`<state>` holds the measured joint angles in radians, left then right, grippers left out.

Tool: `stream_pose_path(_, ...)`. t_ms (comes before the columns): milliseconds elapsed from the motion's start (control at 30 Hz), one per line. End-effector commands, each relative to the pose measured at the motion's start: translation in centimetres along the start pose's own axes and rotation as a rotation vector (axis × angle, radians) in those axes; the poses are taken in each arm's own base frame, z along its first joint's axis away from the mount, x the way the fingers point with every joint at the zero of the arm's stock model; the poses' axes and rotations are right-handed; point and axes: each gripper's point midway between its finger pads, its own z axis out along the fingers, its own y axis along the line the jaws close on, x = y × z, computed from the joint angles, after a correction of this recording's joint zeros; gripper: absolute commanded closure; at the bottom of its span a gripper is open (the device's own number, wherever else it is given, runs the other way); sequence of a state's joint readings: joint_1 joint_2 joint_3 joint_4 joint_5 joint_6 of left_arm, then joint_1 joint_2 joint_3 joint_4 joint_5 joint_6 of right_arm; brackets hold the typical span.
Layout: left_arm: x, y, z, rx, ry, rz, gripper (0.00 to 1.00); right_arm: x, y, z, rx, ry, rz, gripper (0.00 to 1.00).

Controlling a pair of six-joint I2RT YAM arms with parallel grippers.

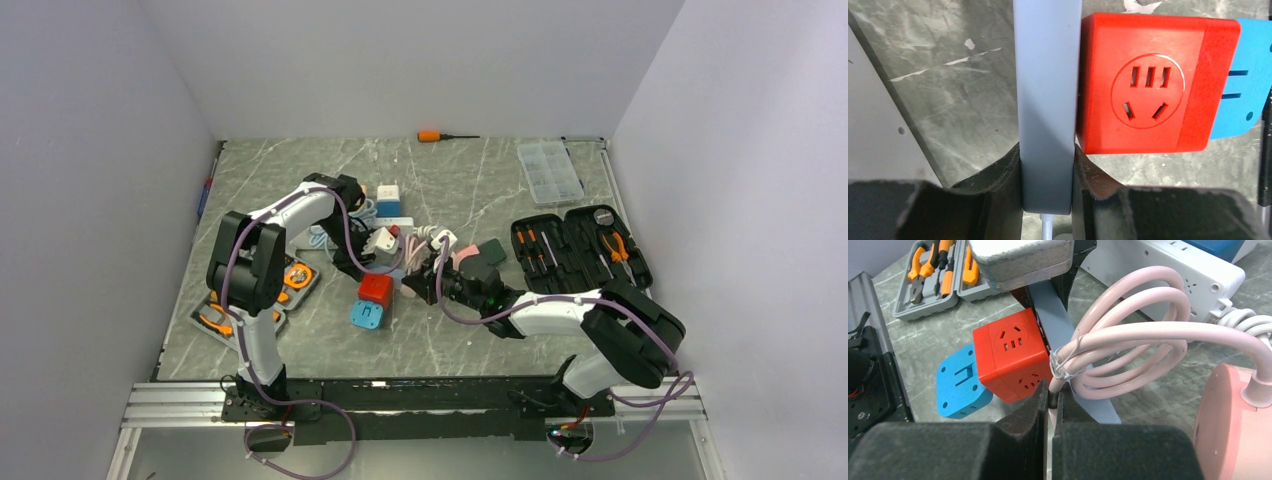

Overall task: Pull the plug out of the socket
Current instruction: Remove the plug from the socket.

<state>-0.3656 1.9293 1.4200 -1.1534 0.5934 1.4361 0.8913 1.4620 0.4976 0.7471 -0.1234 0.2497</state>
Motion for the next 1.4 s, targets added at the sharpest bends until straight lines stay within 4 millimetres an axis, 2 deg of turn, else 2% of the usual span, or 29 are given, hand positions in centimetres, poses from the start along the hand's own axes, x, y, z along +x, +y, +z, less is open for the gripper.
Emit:
stream_pose_path(0, -4.5, 0.7, -1.2, -0.046, -0.147, -0.021, 1.00, -3.6, 7.2, -0.8, -0.290, -0.089, -0.005, 1.00)
stream_pose_path(133, -4.2, 2.2, -1.1, -0.116, -0.133, -0.084, 1.00, -3.2, 8.9, -1.7, -0.385, -0.069, 0.036, 1.00)
stream_pose_path(267, -4.3, 3.2, -0.9, -0.169, -0.137, -0.141, 1.00, -3.5, 10.3, -1.8, -0.476, -0.078, 0.114, 1.00)
stream_pose_path(467, -3.0, 4.1, -0.7, -0.263, -0.084, -0.155, 1.00, -3.8, 9.7, -1.7, -0.567, -0.074, 0.254, 1.00)
stream_pose_path(567, -2.0, 5.3, -0.9, -0.334, -0.047, -0.204, 1.00, -3.9, 9.0, -1.5, -0.587, -0.043, 0.308, 1.00)
stream_pose_path(733, -1.9, 6.4, -0.8, -0.363, -0.052, -0.286, 1.00, -3.9, 9.1, -0.8, -0.523, -0.007, 0.245, 1.00)
stream_pose_path(1033, -3.1, 6.3, -0.7, -0.324, -0.106, -0.382, 1.00, -2.0, 10.8, -1.2, -0.516, 0.056, 0.186, 1.00)
stream_pose_path(1133, -3.3, 6.2, -0.6, -0.314, -0.114, -0.399, 1.00, -2.8, 11.5, -1.7, -0.561, 0.052, 0.180, 1.00)
stream_pose_path(1267, -3.1, 5.6, -0.2, -0.297, -0.119, -0.421, 1.00, -6.5, 12.4, -3.1, -0.613, -0.033, 0.121, 1.00)
stream_pose_path(1367, -3.0, 5.2, 0.0, -0.276, -0.130, -0.447, 1.00, -7.1, 12.9, -4.1, -0.639, -0.071, 0.090, 1.00)
